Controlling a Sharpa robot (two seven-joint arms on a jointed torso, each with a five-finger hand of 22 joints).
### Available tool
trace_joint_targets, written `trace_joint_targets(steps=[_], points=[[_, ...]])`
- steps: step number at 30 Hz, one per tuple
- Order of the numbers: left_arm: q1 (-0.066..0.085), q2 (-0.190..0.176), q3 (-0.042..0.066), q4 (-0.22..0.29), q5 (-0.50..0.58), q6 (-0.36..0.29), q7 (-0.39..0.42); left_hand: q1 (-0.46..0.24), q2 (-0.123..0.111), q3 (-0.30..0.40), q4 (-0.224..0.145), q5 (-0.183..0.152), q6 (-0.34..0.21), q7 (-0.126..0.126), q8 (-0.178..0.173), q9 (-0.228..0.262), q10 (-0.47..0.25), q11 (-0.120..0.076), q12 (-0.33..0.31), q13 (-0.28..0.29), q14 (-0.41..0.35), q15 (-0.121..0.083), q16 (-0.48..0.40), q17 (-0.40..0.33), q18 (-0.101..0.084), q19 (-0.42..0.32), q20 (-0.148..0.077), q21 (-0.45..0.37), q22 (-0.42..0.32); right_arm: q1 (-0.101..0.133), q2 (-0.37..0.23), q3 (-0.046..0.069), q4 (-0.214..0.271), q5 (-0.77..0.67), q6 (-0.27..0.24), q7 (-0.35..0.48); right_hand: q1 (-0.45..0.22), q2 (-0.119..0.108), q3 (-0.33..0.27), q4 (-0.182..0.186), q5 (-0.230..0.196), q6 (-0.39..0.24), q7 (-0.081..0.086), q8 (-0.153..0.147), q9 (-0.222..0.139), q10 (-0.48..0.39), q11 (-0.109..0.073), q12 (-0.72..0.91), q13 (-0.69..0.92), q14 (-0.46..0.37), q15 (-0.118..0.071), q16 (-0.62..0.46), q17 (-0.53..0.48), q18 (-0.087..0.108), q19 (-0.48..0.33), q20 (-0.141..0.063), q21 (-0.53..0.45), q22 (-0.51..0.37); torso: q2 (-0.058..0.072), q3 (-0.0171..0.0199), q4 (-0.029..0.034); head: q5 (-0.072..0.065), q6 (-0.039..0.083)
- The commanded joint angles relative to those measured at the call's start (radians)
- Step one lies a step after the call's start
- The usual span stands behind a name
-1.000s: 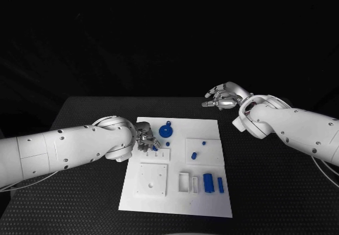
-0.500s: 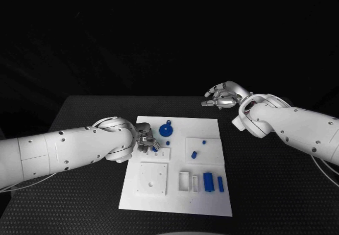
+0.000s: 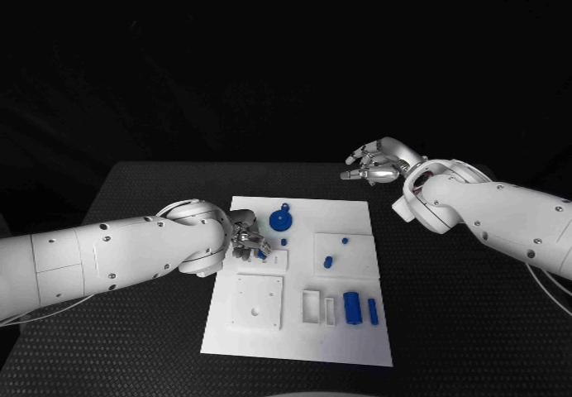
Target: Assemble the parts on the task board
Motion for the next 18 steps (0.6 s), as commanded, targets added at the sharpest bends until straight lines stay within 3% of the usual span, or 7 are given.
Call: trace_joint_targets(steps=[1,18], points=[[-0.001,0.002,0.001,0.004,-0.005,-0.002,-0.001,0.003,0.011,0.018,-0.01,0.002,0.095,-0.086,0.004,0.014,0.007,-0.023,0.006,0.001,0.0,-0.007,0.004,-0.001,-0.015,0.001,-0.096,0.005,0.022,0.0,0.002,0.001,0.001,0.0,0.013,0.01,0.0,0.005,-0.004,0.003,0.005,0.0,0.009,0.005,0.001,-0.001,0.003,-0.006,-0.001,-0.007,0.0,-0.006,-0.001,0.014,-0.005,0.004,-0.004,0.0,0.0,0.0003,-0.0015,0.0,0.0],[-0.008,0.005,0.001,0.002,-0.019,0.007,-0.002,0.002,0.01,0.018,-0.01,0.003,0.094,-0.086,0.004,0.014,0.007,-0.024,0.009,0.001,0.0,-0.008,0.006,-0.002,-0.015,0.001,-0.097,0.008,0.022,0.0,0.005,0.001,0.002,0.0,0.017,0.009,-0.001,0.007,-0.005,0.003,0.011,0.0,0.009,0.006,0.0,-0.001,0.003,-0.006,-0.007,-0.007,0.0,-0.006,-0.004,0.014,-0.005,0.005,-0.007,0.001,0.0,-0.0006,-0.0017,0.0,-0.004]])
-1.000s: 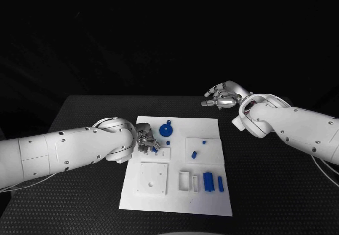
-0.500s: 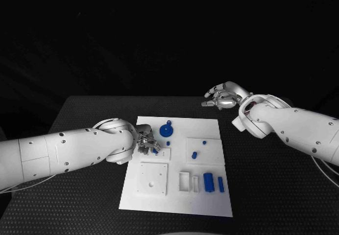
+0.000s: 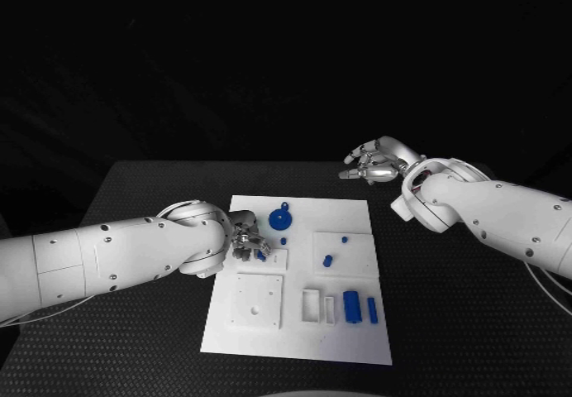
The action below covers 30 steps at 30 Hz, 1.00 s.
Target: Assemble the parts on the task board
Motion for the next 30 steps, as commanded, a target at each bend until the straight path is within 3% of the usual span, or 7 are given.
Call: trace_joint_targets(steps=[1,30], points=[[-0.002,0.002,0.0,0.004,-0.015,0.008,0.001,-0.001,0.007,0.006,-0.002,0.007,0.088,-0.092,0.005,0.006,-0.023,-0.026,0.005,0.001,0.002,-0.006,0.007,-0.001,-0.015,0.001,-0.097,0.005,0.023,0.0,0.002,0.001,0.001,0.0,0.014,0.009,-0.001,0.007,-0.005,0.003,0.005,0.0,0.005,0.006,0.0,-0.001,0.003,-0.006,-0.002,-0.007,0.0,-0.006,-0.002,0.014,-0.005,0.005,-0.007,0.001,0.0,-0.0005,-0.0005,0.001,-0.001],[-0.013,0.004,0.001,-0.005,-0.019,0.007,0.004,-0.003,0.008,0.008,-0.002,0.005,0.086,-0.091,0.005,0.006,-0.026,-0.026,0.008,0.0,0.0,-0.007,0.009,-0.003,-0.015,-0.001,-0.098,0.009,0.022,0.0,0.003,0.001,0.005,0.0,0.018,0.009,-0.002,0.008,-0.007,0.004,0.008,-0.001,0.005,0.006,0.0,-0.002,0.003,-0.005,-0.007,-0.008,0.0,-0.006,-0.004,0.014,-0.005,0.005,-0.01,0.002,0.0,-0.0001,0.0005,-0.002,-0.003]])
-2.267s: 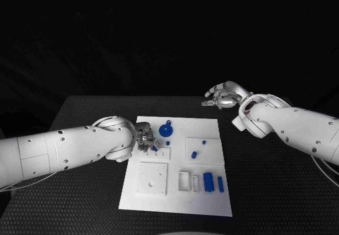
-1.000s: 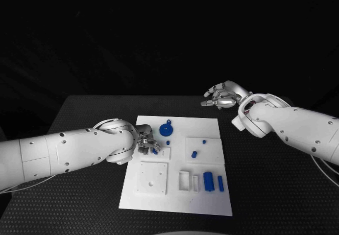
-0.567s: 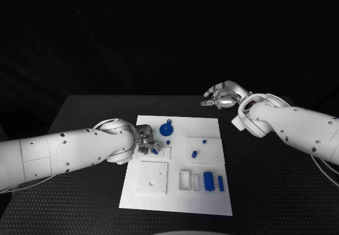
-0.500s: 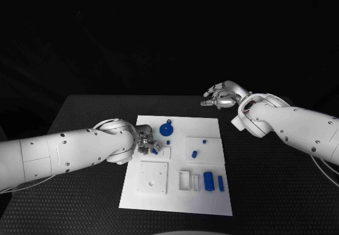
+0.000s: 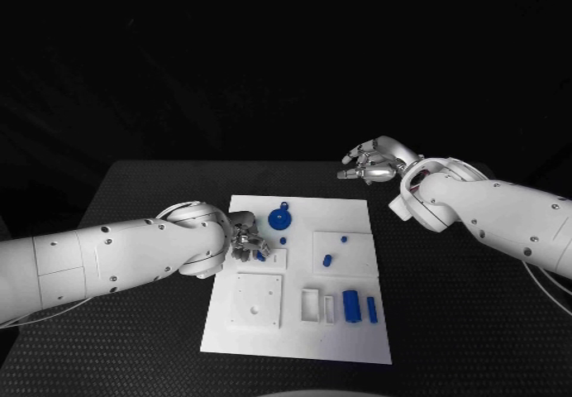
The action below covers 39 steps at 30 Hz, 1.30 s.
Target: Assemble the parts on the task board
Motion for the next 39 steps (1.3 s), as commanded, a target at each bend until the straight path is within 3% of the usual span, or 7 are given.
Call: trace_joint_targets(steps=[1,39], points=[[-0.004,0.003,-0.002,-0.001,-0.005,0.004,0.003,0.0,0.011,0.008,-0.001,0.001,0.087,-0.091,0.003,0.001,-0.026,-0.026,0.004,0.0,0.0,-0.007,0.005,-0.002,-0.015,-0.001,-0.098,0.005,0.022,0.0,0.0,0.001,0.002,-0.001,0.013,0.009,-0.002,0.008,-0.004,0.001,0.004,-0.003,0.007,0.006,0.0,-0.002,0.003,-0.005,-0.002,-0.008,0.0,-0.006,-0.001,0.014,-0.006,0.004,-0.006,0.001,0.0,0.0004,0.0001,-0.001,-0.001],[-0.012,0.006,-0.002,-0.003,-0.011,-0.002,0.01,-0.002,0.01,0.01,0.0,-0.003,0.085,-0.09,0.003,0.001,-0.029,-0.026,0.007,-0.002,-0.002,-0.008,0.007,-0.005,-0.015,-0.002,-0.099,0.01,0.021,0.0,0.001,0.001,0.004,0.001,0.019,0.007,-0.004,0.01,-0.007,0.002,0.007,-0.003,0.007,0.007,0.0,-0.003,0.004,-0.004,-0.007,-0.009,0.001,-0.006,-0.004,0.014,-0.006,0.004,-0.009,0.003,0.0,0.0002,-0.0007,-0.004,0.001]])
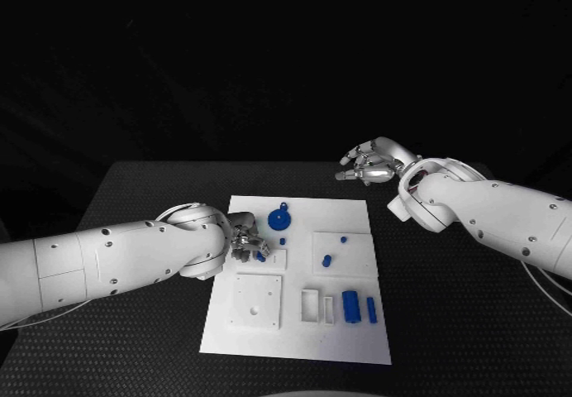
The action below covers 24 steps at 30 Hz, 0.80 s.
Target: Assemble the parts on the task board
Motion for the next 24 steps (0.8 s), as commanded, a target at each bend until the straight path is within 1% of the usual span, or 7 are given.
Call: trace_joint_targets(steps=[1,7,9,16,24], points=[[-0.006,0.002,-0.003,-0.001,0.002,0.01,0.008,-0.001,0.011,0.006,0.0,0.005,0.088,-0.087,0.003,0.001,-0.027,-0.028,0.004,-0.001,-0.002,-0.008,0.007,-0.002,-0.015,-0.003,-0.099,0.002,0.021,0.0,0.001,0.001,0.001,0.001,0.013,0.008,-0.004,0.01,-0.007,0.002,0.003,-0.001,0.006,0.007,0.0,-0.003,0.004,-0.004,-0.001,-0.009,0.001,-0.005,-0.001,0.013,-0.003,0.001,-0.005,0.001,0.001,0.0004,-0.001,-0.001,0.0],[-0.006,0.003,-0.003,-0.004,0.002,0.005,0.008,-0.001,0.011,0.006,0.001,0.005,0.088,-0.086,0.003,0.001,-0.027,-0.028,0.004,-0.002,-0.003,-0.008,0.007,-0.002,-0.015,-0.003,-0.099,0.002,0.021,0.0,0.001,0.001,0.001,0.001,0.013,0.007,-0.004,0.01,-0.007,0.002,0.004,-0.001,0.006,0.007,0.0,-0.003,0.004,-0.003,-0.002,-0.01,0.001,-0.005,-0.001,0.013,-0.003,0.001,-0.005,0.002,0.0,0.0007,0.0,-0.002,0.002],[-0.006,0.003,-0.003,-0.002,0.002,0.003,0.009,-0.001,0.011,0.006,0.001,0.005,0.088,-0.086,0.003,0.001,-0.027,-0.028,0.004,-0.002,-0.003,-0.008,0.007,-0.002,-0.015,-0.003,-0.099,0.003,0.021,0.0,0.002,0.0,0.001,0.001,0.013,0.007,-0.004,0.01,-0.007,0.001,0.004,-0.001,0.006,0.007,0.0,-0.003,0.004,-0.003,-0.002,-0.01,0.001,-0.005,-0.002,0.013,-0.003,0.001,-0.006,0.002,0.0,0.0002,0.0006,-0.003,0.002],[-0.006,0.004,-0.003,0.001,0.009,-0.006,0.006,-0.001,0.011,0.006,0.001,0.004,0.088,-0.086,0.003,0.001,-0.027,-0.028,0.004,-0.002,-0.003,-0.008,0.008,-0.003,-0.015,-0.003,-0.099,0.003,0.021,0.0,0.003,0.0,0.0,0.001,0.012,0.008,-0.004,0.01,-0.007,0.001,0.004,-0.001,0.006,0.007,0.0,-0.003,0.004,-0.003,-0.003,-0.01,0.001,-0.005,-0.002,0.013,-0.003,0.001,-0.006,0.002,0.0,0.0006,-0.0007,-0.001,0.002],[-0.006,0.005,-0.003,0.0,0.018,-0.025,0.008,-0.001,0.012,0.007,0.001,0.004,0.089,-0.087,0.003,0.001,-0.027,-0.028,0.005,-0.002,-0.002,-0.008,0.009,-0.003,-0.015,-0.003,-0.099,0.004,0.021,0.0,0.004,0.0,-0.001,0.001,0.013,0.008,-0.004,0.01,-0.008,0.001,0.004,-0.001,0.006,0.007,0.0,-0.003,0.004,-0.003,-0.003,-0.01,0.001,-0.005,-0.002,0.013,-0.003,0.001,-0.006,0.002,0.001,0.0005,-0.0007,-0.004,0.001]])
